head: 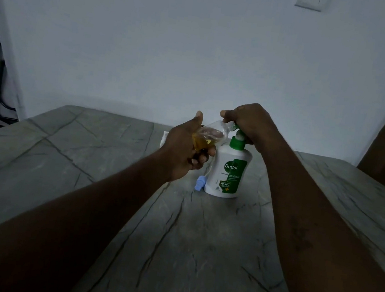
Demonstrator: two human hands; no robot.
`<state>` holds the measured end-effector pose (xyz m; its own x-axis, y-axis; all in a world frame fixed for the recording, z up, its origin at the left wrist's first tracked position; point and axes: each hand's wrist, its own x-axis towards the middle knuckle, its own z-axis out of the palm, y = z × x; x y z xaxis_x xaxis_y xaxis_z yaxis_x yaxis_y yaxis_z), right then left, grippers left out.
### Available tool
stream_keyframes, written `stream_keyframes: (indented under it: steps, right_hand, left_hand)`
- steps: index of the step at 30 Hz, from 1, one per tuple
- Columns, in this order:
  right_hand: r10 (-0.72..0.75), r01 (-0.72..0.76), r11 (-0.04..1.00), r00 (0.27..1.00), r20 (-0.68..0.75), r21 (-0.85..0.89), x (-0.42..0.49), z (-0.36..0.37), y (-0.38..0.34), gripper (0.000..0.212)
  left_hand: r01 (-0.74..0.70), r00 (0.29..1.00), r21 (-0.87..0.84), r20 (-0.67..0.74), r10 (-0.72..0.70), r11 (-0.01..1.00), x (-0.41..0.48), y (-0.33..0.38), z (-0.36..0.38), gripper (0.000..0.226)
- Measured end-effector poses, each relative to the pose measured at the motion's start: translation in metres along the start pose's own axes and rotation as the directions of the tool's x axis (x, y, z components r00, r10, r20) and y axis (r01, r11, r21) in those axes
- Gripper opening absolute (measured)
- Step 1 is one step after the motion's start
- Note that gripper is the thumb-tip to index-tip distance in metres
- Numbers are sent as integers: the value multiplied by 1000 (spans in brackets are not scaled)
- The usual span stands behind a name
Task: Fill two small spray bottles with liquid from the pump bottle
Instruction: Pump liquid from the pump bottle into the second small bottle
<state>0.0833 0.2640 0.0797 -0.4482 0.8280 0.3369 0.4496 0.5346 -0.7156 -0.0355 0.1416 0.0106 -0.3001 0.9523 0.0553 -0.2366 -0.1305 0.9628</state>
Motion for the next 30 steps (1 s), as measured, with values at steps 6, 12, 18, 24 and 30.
stream_keyframes:
  steps: [6, 12, 18, 24, 30]
  right_hand:
    - [80, -83, 994, 996, 42, 72, 2, 5, 7, 31]
    - [-11, 11, 999, 1000, -2, 32, 1, 1, 5, 29]
    - [-99, 100, 993, 995, 6, -56, 1, -2, 1, 21]
    - [0, -2, 998, 999, 41, 58, 2, 4, 8, 17]
    - [-16, 14, 998, 999, 30, 62, 2, 3, 8, 26]
  left_hand:
    - [22, 999, -2, -29, -22, 1000, 0, -1, -1, 70]
    - [18, 1000, -4, -16, -19, 1000, 0, -1, 0, 71]
    - [15, 1000, -5, -13, -15, 1000, -1, 1, 1, 70]
    - [22, 999, -5, -42, -22, 1000, -3, 0, 0, 70]
    - [19, 999, 9, -38, -18, 1000, -2, 0, -1, 73]
